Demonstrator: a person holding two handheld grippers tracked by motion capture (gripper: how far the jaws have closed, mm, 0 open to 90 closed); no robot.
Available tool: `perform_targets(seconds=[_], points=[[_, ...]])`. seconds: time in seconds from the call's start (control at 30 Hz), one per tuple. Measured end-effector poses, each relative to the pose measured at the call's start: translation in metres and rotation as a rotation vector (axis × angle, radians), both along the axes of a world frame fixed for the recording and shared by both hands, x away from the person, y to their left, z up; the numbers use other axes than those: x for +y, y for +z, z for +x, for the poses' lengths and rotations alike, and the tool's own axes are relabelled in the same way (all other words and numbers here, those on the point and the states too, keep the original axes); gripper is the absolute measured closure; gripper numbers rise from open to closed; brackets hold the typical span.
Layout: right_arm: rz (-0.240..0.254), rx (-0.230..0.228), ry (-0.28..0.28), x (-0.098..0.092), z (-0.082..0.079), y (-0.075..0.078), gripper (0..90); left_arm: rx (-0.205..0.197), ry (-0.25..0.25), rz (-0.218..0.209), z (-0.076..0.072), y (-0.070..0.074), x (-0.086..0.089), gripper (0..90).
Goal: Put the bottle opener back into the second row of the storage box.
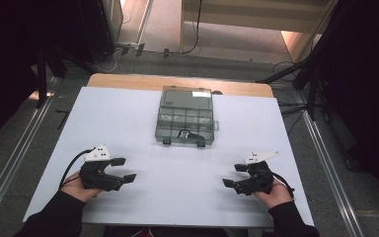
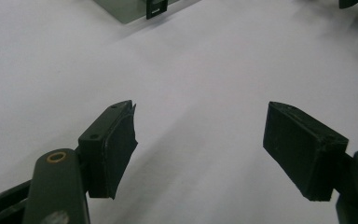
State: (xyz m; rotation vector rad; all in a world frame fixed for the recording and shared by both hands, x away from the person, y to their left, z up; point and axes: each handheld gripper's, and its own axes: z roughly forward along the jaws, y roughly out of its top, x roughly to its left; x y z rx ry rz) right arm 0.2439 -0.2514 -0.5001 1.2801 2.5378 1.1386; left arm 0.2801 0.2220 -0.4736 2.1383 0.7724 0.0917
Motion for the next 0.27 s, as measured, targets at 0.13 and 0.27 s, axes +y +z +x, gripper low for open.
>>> perform_targets(seconds=[0.13, 0.27], points=[[-0.001, 0.000, 0.003, 0.0001, 0.0001, 0.0000, 22.6, 0.000, 0.000, 0.002, 0.0001, -0.0001, 0.0000, 25.1], [0.001, 0.003, 0.003, 0.0000, 0.0000, 0.0001, 22.6, 0.001, 0.001, 0.003, 0.0001, 0.0000, 0.0000, 25.1]])
